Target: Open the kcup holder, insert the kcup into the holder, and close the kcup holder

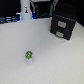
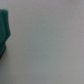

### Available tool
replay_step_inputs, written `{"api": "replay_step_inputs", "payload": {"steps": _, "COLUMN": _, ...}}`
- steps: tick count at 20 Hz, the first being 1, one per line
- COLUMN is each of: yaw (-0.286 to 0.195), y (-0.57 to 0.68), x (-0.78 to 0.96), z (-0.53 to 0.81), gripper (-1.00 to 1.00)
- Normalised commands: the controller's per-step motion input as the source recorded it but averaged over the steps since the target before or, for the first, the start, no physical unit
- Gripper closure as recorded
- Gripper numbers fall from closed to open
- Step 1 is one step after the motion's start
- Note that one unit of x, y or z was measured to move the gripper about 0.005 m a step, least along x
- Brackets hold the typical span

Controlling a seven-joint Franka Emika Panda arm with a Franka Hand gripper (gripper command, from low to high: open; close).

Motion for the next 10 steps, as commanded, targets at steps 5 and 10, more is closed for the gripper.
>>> {"api": "replay_step_inputs", "payload": {"steps": 5, "yaw": -0.144, "y": 0.45, "x": -0.33, "z": 0.06, "gripper": -1.0}}
{"api": "replay_step_inputs", "payload": {"steps": 10, "yaw": -0.18, "y": 0.58, "x": -0.39, "z": 0.02, "gripper": -1.0}}
